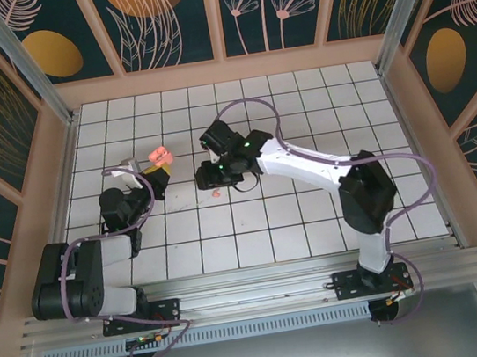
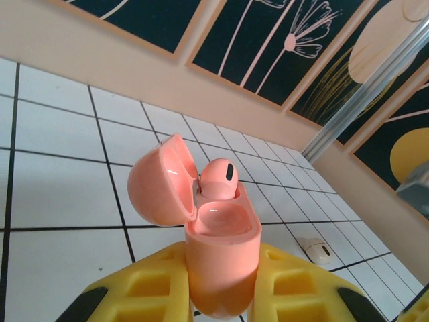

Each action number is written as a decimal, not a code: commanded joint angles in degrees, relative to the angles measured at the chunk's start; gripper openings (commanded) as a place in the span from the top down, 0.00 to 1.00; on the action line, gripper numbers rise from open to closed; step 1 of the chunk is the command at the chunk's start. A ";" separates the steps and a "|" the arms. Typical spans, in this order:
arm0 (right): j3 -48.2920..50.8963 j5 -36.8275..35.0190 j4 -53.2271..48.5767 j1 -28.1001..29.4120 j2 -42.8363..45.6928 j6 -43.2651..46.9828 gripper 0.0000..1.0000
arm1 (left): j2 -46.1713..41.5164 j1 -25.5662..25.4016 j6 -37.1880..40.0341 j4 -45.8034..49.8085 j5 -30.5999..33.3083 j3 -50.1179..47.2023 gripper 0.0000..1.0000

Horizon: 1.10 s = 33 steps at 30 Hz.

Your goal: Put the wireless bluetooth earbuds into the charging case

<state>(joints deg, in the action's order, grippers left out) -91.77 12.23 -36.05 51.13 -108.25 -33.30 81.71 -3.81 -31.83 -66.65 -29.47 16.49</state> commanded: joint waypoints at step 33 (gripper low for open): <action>-20.91 2.84 -4.47 -4.64 -26.77 10.39 0.54 | 12.06 0.66 -4.00 -8.19 -2.29 4.05 0.97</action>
<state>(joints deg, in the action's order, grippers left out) -110.80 13.61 -41.28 46.70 -133.73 -24.97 93.17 -3.64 -35.07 -71.40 -31.00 19.05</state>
